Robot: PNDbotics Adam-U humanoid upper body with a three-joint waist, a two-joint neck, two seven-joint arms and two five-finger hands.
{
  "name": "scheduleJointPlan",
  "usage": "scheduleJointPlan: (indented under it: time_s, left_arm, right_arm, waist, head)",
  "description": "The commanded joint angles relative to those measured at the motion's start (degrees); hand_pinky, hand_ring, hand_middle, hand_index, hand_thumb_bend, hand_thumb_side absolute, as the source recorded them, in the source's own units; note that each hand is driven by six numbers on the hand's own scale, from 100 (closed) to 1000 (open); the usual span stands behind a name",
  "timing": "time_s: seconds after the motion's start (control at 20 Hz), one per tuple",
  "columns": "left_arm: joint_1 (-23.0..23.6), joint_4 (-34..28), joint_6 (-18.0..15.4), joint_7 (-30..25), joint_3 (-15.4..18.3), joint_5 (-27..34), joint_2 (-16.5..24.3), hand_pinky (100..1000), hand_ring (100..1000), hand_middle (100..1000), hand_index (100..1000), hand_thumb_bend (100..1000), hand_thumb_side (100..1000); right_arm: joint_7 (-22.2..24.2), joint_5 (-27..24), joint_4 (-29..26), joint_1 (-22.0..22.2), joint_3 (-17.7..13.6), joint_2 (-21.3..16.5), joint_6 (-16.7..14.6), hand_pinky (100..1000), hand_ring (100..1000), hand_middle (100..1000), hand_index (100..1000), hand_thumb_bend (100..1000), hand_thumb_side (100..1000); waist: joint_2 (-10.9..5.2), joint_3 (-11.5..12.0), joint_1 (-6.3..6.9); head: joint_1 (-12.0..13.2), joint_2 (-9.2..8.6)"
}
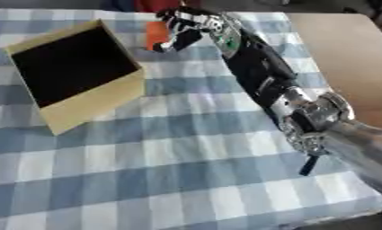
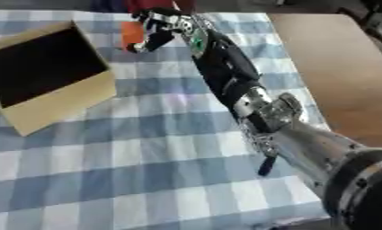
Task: Pick up objects on the table and place them in the box.
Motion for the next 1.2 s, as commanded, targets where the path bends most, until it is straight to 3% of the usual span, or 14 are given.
scheduleJointPlan:
  time_s: [0.05,0.5,0.55,0.85,1.2]
  left_arm:
    - [-0.68,-1.14,-0.02,0.23,0.60,-0.19,0.22,649,609,586,741,100,705]
    - [-0.73,-1.14,0.03,0.31,0.68,-0.41,0.13,648,607,585,741,100,700]
    - [-0.72,-1.14,0.04,0.32,0.68,-0.42,0.13,648,606,585,740,100,698]
    - [-0.69,-1.14,0.12,0.34,0.75,-0.60,0.15,648,605,585,740,100,690]
    - [-0.57,-1.14,0.10,0.38,0.77,-0.62,0.31,647,604,585,740,100,684]
  right_arm:
    - [-0.65,-0.07,-1.05,-1.06,-0.53,-1.95,0.06,805,833,843,1000,373,517]
    - [-1.59,1.06,-0.82,-0.80,-0.44,-1.91,0.28,793,805,741,917,140,388]
    - [-1.83,1.08,-0.88,-0.79,-0.47,-1.92,0.25,787,794,689,873,100,350]
    - [-4.03,1.10,-1.93,-0.74,-0.41,-2.01,-0.43,762,750,536,640,100,285]
    - [-6.21,1.41,-4.47,-0.98,0.07,-2.15,-1.78,750,732,506,589,100,241]
  waist:
    - [-0.87,0.06,0.23]
    - [-0.78,0.11,0.14]
    - [-0.79,0.11,0.13]
    - [-0.91,0.17,0.13]
    - [-1.34,0.14,0.26]
  head:
    - [-0.28,-0.47]
    - [-0.41,-0.53]
    - [-0.42,-0.52]
    - [-0.42,-0.47]
    - [-0.70,-0.17]
